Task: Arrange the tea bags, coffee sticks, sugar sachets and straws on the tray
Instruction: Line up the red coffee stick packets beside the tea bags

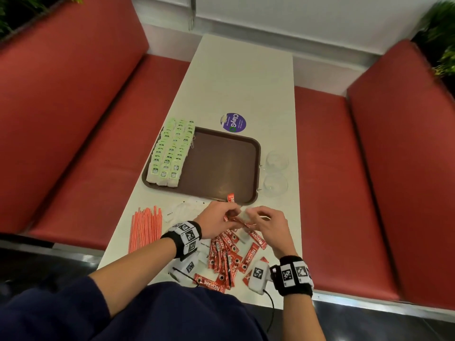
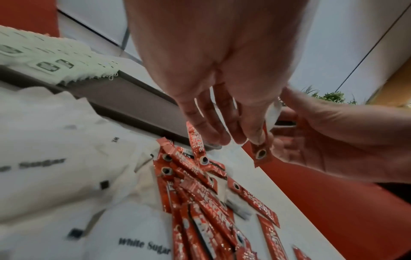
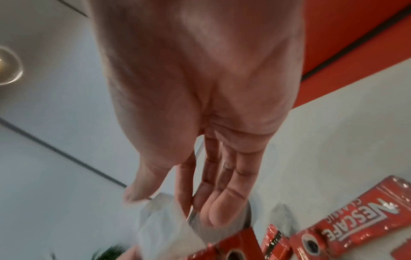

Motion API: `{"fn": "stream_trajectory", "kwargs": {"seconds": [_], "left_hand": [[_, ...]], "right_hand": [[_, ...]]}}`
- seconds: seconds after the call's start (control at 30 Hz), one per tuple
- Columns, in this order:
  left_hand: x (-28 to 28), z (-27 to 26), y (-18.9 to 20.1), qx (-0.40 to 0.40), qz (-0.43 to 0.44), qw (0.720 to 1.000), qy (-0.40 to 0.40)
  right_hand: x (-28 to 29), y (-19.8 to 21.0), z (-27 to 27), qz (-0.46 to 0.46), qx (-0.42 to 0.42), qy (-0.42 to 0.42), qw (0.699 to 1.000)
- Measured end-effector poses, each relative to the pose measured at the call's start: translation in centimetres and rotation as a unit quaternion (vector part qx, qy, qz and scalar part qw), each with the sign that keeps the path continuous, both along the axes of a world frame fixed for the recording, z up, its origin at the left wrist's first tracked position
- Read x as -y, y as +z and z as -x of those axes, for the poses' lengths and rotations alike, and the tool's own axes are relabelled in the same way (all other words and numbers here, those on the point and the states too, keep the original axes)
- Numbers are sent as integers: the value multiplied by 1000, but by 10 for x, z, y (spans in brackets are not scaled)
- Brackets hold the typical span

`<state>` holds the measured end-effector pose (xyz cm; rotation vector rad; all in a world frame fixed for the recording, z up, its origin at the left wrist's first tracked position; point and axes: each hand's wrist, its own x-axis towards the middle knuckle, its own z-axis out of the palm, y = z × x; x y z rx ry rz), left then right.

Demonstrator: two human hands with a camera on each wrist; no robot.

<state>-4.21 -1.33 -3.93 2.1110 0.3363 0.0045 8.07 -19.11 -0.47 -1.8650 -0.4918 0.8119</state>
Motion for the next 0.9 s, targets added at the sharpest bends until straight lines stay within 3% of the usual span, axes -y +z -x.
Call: {"fn": "stream_trajectory", "kwargs": {"seconds": [0.1, 0.17, 0.27, 0.4, 0.53, 0.7, 0.8, 0.9], "left_hand": [[-5, 5, -3, -28, -32, 999, 25], [-7, 10, -4, -46, -64, 996, 36], [-8, 17, -6, -75, -70, 994, 29], [-14, 25, -7, -126, -32, 990, 57], [-18, 31, 1, -118, -22, 990, 77], [-22, 38, 11, -82, 7, 990, 118], [-19, 43, 16, -52, 30, 990, 127], [-14, 46, 19, -37, 76, 985, 149]], "right_hand": [[-7, -28, -17, 74, 89, -83, 990], [-15, -50, -21, 165, 159, -54, 972], [-25, -68, -14, 240, 186, 20, 952], [-23, -78, -16, 207, 181, -21, 961], [-8, -76, -13, 175, 149, -46, 972], [12, -49, -2, 108, 234, -36, 966], [26, -36, 5, 118, 222, -39, 967], [34, -31, 14, 188, 218, 22, 957]]}}
